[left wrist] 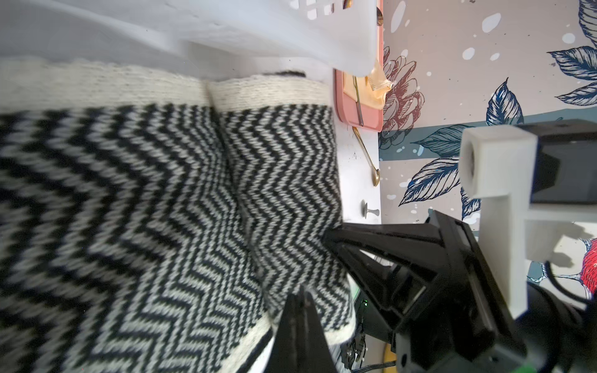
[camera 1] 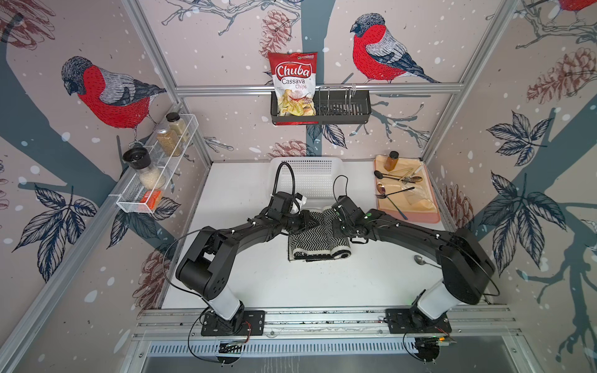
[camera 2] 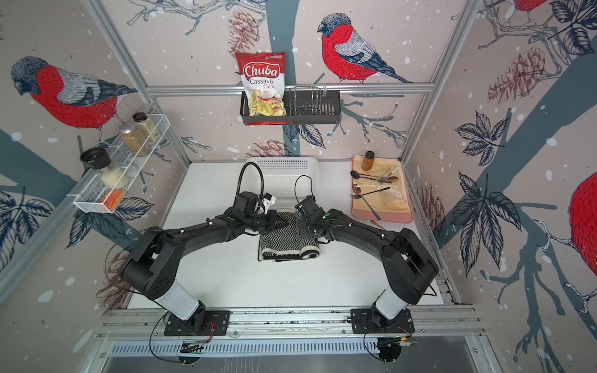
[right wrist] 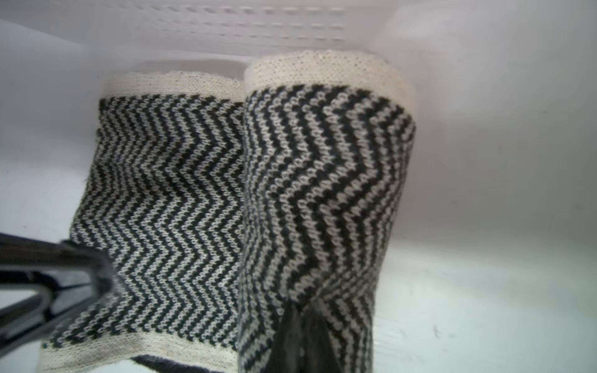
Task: Roll up the scarf and place it into the basket
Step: Roll the scarf at the center of the board.
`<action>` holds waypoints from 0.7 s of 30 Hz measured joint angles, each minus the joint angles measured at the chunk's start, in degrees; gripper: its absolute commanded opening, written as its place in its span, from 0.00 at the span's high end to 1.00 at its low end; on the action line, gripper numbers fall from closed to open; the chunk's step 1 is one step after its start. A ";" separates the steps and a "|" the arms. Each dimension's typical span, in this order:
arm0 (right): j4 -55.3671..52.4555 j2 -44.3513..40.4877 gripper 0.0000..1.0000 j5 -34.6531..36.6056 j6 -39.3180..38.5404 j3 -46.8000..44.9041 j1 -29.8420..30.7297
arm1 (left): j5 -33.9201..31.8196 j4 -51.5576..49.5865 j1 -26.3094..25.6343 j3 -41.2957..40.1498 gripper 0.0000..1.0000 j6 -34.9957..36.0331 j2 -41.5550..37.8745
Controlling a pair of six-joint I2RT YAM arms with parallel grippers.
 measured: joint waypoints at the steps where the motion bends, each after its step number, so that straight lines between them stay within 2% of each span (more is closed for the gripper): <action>1: 0.48 0.85 1.00 -0.33 0.00 0.66 0.55 | 0.00 0.02 0.17 -0.22 1.00 0.00 -0.44; 6: 3.17 2.97 1.00 -3.21 0.11 1.16 1.44 | 0.20 0.61 0.44 -0.81 1.00 -0.04 -0.52; 13: 5.16 3.17 0.99 -5.81 0.98 0.90 1.46 | -1.09 1.99 0.44 -1.68 1.00 -1.64 3.45; 17: 5.75 2.19 0.72 -6.45 1.38 0.11 1.18 | -2.91 3.06 0.44 -2.67 1.00 -2.75 7.26; 19: 6.73 0.90 0.51 -7.61 1.46 -1.25 0.55 | -2.95 4.66 0.44 -3.74 1.00 -3.34 9.25; 21: 7.58 -0.70 0.49 -7.78 1.51 -3.06 -0.76 | -2.80 6.45 0.44 -4.35 1.00 -4.57 10.75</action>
